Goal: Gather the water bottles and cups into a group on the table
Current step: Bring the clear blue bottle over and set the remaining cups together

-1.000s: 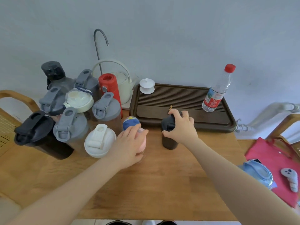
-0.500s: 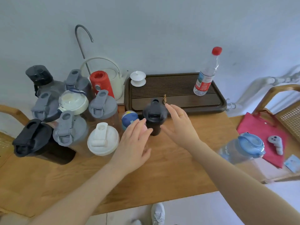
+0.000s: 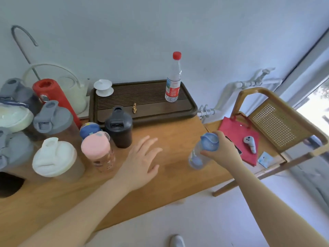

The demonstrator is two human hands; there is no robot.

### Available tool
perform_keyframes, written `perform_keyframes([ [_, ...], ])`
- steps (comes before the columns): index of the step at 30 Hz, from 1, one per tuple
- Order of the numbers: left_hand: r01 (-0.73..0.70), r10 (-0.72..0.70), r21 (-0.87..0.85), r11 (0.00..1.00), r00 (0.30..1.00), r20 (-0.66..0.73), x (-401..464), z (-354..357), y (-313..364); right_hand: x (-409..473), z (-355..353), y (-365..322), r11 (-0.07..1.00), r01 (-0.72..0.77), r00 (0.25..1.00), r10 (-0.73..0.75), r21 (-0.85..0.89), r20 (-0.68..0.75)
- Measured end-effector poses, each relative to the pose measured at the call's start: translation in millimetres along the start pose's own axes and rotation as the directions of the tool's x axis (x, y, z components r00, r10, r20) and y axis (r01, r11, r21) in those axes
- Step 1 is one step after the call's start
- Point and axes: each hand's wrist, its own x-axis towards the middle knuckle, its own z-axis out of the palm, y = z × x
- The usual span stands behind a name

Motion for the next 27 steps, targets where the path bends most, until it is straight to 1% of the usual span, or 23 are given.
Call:
perform_keyframes([
  [3, 0.147, -0.148, -0.137, 0.980, 0.989, 0.004, 5, 5, 18, 8, -1, -3, 0.980, 0.145, 0.989, -0.139, -0.135, 0.058],
  [4, 0.193, -0.195, -0.192, 0.962, 0.981, 0.011, 6, 5, 26, 8, -1, -9, 0.965, 0.220, 0.974, -0.209, -0.142, 0.091],
  [6, 0.260, -0.267, -0.278, 0.925, 0.964, 0.015, 6, 6, 38, 7, -1, -29, 0.918, 0.389, 0.911, -0.371, -0.074, 0.180],
  [9, 0.332, -0.379, -0.382, 0.863, 0.924, -0.053, -2, -4, 50, 0, 3, -70, 0.791, 0.609, 0.742, -0.593, 0.056, 0.311],
  [10, 0.363, -0.437, -0.417, 0.833, 0.895, -0.094, -8, -9, 52, -2, 7, -83, 0.747, 0.658, 0.684, -0.646, 0.094, 0.341],
  [12, 0.428, -0.557, -0.474, 0.769, 0.813, -0.169, -22, -24, 53, -10, 19, -109, 0.659, 0.736, 0.568, -0.725, 0.153, 0.389],
  [13, 0.443, -0.586, -0.486, 0.754, 0.787, -0.192, -29, -31, 52, -15, 26, -119, 0.620, 0.766, 0.523, -0.755, 0.171, 0.397],
  [14, 0.447, -0.595, -0.485, 0.752, 0.777, -0.207, -34, -39, 52, -19, 32, -128, 0.585, 0.789, 0.482, -0.779, 0.188, 0.400],
  [16, 0.459, -0.609, -0.462, 0.759, 0.751, -0.254, -47, -59, 49, -31, 43, -150, 0.491, 0.835, 0.366, -0.832, 0.247, 0.417],
  [18, 0.466, -0.630, -0.473, 0.747, 0.724, -0.281, -57, -82, 44, -39, 49, -171, 0.421, 0.851, 0.263, -0.860, 0.315, 0.437],
  [19, 0.469, -0.641, -0.482, 0.740, 0.710, -0.292, -62, -92, 40, -38, 51, -182, 0.404, 0.843, 0.226, -0.865, 0.356, 0.448],
  [20, 0.472, -0.646, -0.483, 0.737, 0.702, -0.300, -66, -101, 35, -34, 55, -191, 0.408, 0.817, 0.210, -0.868, 0.408, 0.450],
  [21, 0.480, -0.648, -0.474, 0.739, 0.698, -0.305, -69, -110, 30, -28, 60, -202, 0.434, 0.769, 0.223, -0.870, 0.469, 0.440],
  [22, 0.489, -0.647, -0.455, 0.744, 0.697, -0.310, -71, -118, 23, -18, 66, -211, 0.469, 0.708, 0.260, -0.868, 0.528, 0.423],
  [23, 0.491, -0.639, -0.435, 0.755, 0.702, -0.315, -72, -124, 16, -7, 74, -220, 0.504, 0.656, 0.313, -0.859, 0.562, 0.406],
  [24, 0.486, -0.625, -0.418, 0.767, 0.713, -0.318, -73, -132, 9, 5, 83, -229, 0.537, 0.634, 0.366, -0.842, 0.557, 0.396],
  [25, 0.474, -0.611, -0.415, 0.777, 0.727, -0.312, -72, -140, 0, 17, 93, -238, 0.560, 0.660, 0.396, -0.826, 0.501, 0.401],
  [26, 0.460, -0.599, -0.421, 0.782, 0.743, -0.299, -71, -148, -8, 30, 103, -247, 0.566, 0.714, 0.395, -0.811, 0.412, 0.431],
  [27, 0.442, -0.583, -0.428, 0.788, 0.759, -0.289, -70, -156, -17, 40, 113, -256, 0.555, 0.776, 0.374, -0.788, 0.300, 0.489],
])
